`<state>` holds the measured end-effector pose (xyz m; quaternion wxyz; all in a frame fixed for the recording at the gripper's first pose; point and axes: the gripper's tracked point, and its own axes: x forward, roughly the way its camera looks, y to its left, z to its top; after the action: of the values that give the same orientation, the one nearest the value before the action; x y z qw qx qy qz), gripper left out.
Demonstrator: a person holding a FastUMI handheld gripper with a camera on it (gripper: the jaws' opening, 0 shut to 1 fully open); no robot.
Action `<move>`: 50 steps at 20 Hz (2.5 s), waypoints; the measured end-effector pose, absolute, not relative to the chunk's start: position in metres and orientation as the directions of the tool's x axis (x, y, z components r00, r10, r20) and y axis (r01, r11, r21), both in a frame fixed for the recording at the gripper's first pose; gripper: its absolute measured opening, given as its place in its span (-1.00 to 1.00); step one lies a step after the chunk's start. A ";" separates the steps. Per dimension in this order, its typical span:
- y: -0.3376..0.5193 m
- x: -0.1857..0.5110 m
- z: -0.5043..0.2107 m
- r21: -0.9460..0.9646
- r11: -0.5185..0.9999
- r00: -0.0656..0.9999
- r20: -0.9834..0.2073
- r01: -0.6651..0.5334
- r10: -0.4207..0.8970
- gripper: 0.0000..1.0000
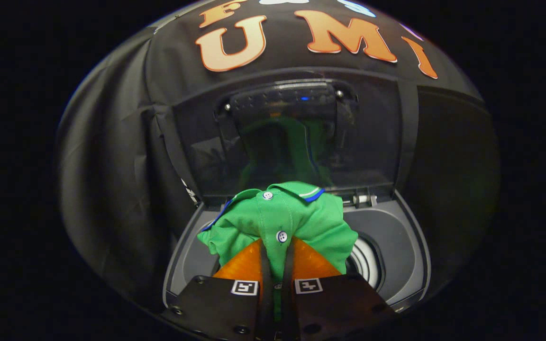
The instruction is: Put the clothes into the washing machine and then close the washing machine lid.
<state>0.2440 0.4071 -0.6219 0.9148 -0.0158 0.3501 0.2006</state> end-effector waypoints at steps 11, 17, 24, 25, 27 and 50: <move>0.381 0.220 -0.714 0.135 0.972 0.419 -0.884 -0.194 0.206 -0.70; 0.380 0.221 -0.715 0.120 0.968 0.405 -0.892 -0.219 0.202 -0.70; 0.378 0.220 -0.715 0.121 0.969 0.389 -0.900 -0.215 0.198 -0.27; 0.377 0.219 -0.713 0.123 0.970 0.389 -0.900 -0.211 0.199 0.16; 0.377 0.220 -0.713 0.120 0.970 0.388 -0.901 -0.210 0.196 1.00; 0.401 0.310 -0.364 0.132 0.914 0.857 -0.318 -0.384 0.406 0.96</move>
<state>0.3104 0.4014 -0.3636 0.9631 0.0318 0.1716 0.2049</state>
